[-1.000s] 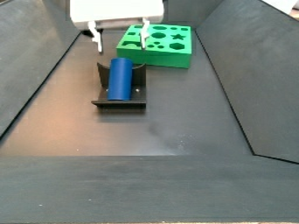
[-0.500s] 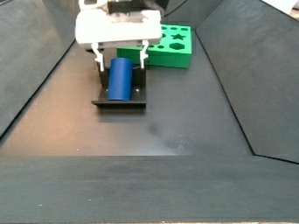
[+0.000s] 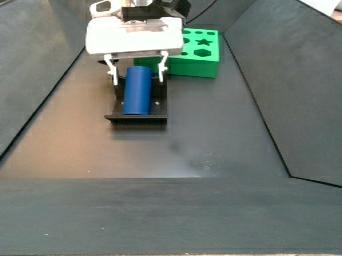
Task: Pick up the oval object. Move up. Place the oval object on the fixture. Regrasp the oval object. Move to above the board. Insert the oval object.
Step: Regrasp the oval object, then move to above the board.
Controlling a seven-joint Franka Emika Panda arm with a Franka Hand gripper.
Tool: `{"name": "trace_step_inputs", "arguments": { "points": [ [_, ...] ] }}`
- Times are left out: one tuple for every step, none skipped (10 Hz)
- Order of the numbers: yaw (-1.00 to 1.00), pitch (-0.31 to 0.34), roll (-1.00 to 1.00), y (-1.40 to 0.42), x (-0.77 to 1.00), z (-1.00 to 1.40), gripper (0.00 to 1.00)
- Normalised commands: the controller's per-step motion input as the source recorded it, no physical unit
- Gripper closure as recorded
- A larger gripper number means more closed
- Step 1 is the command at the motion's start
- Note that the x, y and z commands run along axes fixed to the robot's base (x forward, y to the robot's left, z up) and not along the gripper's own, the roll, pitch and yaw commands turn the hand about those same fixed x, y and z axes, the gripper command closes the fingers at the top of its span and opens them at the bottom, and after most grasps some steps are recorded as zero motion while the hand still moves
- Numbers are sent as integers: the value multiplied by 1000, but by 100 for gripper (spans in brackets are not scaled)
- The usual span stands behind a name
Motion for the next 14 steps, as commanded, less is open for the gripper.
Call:
{"name": "trace_step_inputs", "arguments": {
  "points": [
    [8,24,47,2,7,-172,0],
    [0,0,0,0,0,0,100],
    [-178,313,143,187,-19,1000,100],
    [-164,307,124,183,-19,1000,100],
    [-107,292,92,173,-22,1000,100],
    [41,261,18,158,-27,1000,100],
    [111,243,-22,149,-27,1000,100],
    [156,214,-49,139,-28,1000,100],
    [194,161,-64,126,-25,1000,100],
    [206,116,-58,115,-20,1000,100],
    [203,63,-47,100,-12,1000,100],
    [187,32,-40,85,-6,1000,100],
    [173,14,-35,74,-3,1000,100],
    [130,-15,-29,39,6,743,100]
  ]
}}
